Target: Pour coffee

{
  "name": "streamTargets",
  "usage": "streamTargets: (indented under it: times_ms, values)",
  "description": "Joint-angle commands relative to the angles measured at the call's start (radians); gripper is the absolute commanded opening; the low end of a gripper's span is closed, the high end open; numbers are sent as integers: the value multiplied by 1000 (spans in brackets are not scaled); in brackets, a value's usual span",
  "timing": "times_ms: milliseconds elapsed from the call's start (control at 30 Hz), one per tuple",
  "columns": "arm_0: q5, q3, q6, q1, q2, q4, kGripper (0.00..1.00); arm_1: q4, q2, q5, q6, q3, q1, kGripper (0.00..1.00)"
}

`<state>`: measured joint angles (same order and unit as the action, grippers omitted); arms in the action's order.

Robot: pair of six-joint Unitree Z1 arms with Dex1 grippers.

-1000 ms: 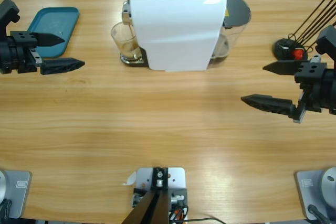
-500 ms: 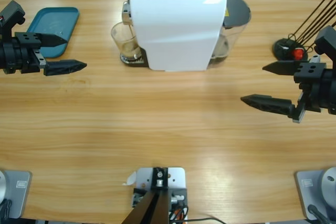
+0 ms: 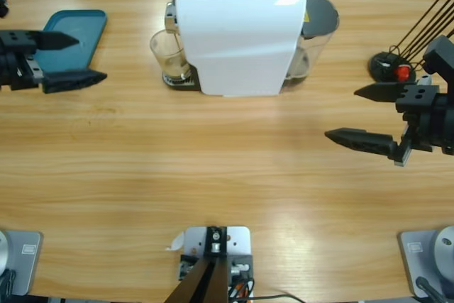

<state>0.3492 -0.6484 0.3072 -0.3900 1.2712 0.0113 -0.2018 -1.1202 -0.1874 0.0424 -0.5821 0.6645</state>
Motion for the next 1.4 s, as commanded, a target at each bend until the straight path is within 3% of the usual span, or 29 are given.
streamTargets:
  times_ms: [33, 1400]
  values:
    - [24, -56, 14, -19, -24, 72, 987, 4, -40, 19, 8, 39, 12, 1000]
    - [-6, -22, 47, -35, 13, 91, 989, 5, -61, 17, -6, 38, 12, 1000]
